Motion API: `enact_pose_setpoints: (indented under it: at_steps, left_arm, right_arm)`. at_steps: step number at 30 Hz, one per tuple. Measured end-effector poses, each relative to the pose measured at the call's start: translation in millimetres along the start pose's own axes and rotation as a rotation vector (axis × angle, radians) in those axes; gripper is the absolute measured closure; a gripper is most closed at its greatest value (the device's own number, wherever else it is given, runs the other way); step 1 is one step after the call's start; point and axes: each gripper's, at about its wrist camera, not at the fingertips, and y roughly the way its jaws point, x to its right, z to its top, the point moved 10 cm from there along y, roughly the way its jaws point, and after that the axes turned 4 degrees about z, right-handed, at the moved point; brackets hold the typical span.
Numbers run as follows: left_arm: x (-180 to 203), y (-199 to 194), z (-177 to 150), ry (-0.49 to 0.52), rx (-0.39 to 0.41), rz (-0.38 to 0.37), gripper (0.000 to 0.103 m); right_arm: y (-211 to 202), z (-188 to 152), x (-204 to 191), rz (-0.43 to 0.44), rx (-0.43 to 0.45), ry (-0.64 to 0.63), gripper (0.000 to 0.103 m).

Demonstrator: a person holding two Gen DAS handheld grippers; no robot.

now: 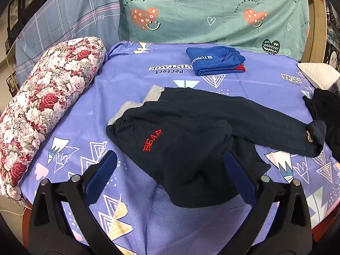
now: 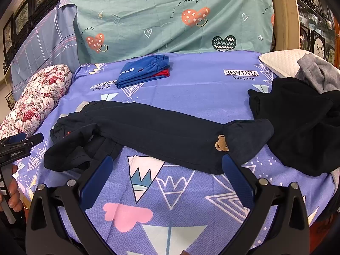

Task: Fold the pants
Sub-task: 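Move both grippers toward the waistband of the navy sweatpants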

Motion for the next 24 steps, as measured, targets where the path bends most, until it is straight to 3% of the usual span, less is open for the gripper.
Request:
enact_pose_setpoints:
  at_steps: [24]
  left_arm:
    - [-3.2, 5.9, -6.5, -0.007, -0.013, 0.001, 0.002]
  right_arm:
    - [2.4, -4.4, -0.4, 0.005, -0.013, -0.001, 0.001]
